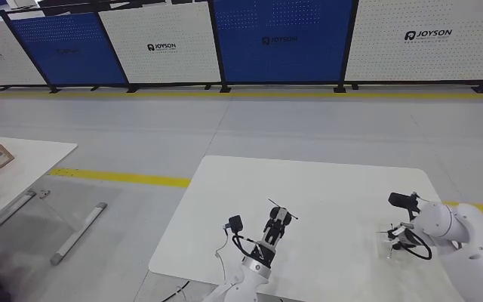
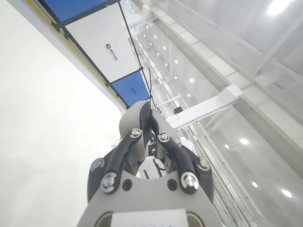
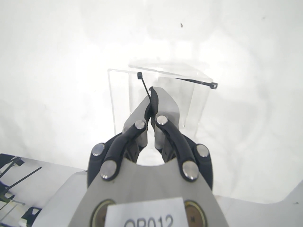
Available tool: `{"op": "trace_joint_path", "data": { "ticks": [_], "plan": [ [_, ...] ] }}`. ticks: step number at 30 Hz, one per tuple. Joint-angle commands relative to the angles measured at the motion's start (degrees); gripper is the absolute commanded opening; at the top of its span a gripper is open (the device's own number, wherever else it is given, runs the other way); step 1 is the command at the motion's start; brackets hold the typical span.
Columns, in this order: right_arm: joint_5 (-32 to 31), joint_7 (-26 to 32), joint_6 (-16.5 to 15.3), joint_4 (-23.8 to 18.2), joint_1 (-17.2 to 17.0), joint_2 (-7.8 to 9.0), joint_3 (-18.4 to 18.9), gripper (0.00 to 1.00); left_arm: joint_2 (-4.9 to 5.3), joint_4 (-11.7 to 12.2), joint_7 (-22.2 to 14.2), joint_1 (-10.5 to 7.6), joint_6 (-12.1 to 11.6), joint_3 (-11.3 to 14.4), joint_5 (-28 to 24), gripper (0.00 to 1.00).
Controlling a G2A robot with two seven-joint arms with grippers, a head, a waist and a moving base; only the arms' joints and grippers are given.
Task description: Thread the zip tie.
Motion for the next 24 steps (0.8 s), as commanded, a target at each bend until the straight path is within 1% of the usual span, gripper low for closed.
{"op": "trace_joint_path", "data": {
  "ticks": [1,3,6,7,9,11,12,13,20,22,23,24],
  "plan": [
    [0.4,-0.1,0.1,-2.6,-1.7,0.6,2.3,0.0,-0.21,1.1,-0.4,-0.82,1.3,-0.3,-1.5,0.0],
    [0.5,-0.8,0.5,-5.3,-3.6,1.23,4.9,0.0,-0.35,2.0,-1.0,-1.37,2.2,-0.4,-2.6,0.0],
    [1.1,-2.1,0.8,-10.5,-7.8,2.27,9.5,0.0,-0.51,2.8,-1.5,-1.75,2.6,-0.5,-2.9,0.0],
    [1.9,-2.7,1.0,-12.6,-9.5,2.61,11.6,0.0,-0.57,3.1,-1.5,-1.82,2.8,-0.5,-2.8,0.0],
    [3.4,-4.8,1.5,-15.2,-12.1,3.04,14.9,0.0,-0.67,3.4,-1.5,-1.88,2.9,-0.3,-2.5,0.0],
    [6.6,-6.0,0.8,-17.4,-14.9,3.4,18.4,0.0,-0.79,4.3,-2.7,-1.88,3.5,0.4,-2.2,0.0],
    [7.0,-6.0,0.5,-17.6,-15.3,3.45,18.8,0.0,-0.84,4.7,-4.1,-1.84,3.9,0.8,-2.8,0.0],
    [7.0,-6.0,0.5,-17.6,-15.3,3.45,18.8,0.0,-0.85,5.0,-6.7,-1.77,4.5,1.1,-4.5,0.0],
    [7.0,-6.0,0.5,-17.6,-15.3,3.45,18.8,0.0,-0.85,5.0,-6.7,-1.77,4.5,1.1,-4.5,0.0],
    [7.2,-8.1,-0.7,-18.4,-15.9,3.31,18.0,0.0,-0.85,5.0,-6.7,-1.79,4.5,1.1,-4.4,0.0],
    [7.5,-9.5,-0.5,-18.8,-16.2,3.22,18.0,0.0,-0.87,5.0,-6.7,-1.88,4.5,1.1,-4.1,0.0],
    [7.8,-11.6,0.5,-20.0,-16.6,3.1,18.1,0.0,-0.92,5.0,-6.4,-1.91,4.4,1.3,-3.5,0.0]
  ]
}}
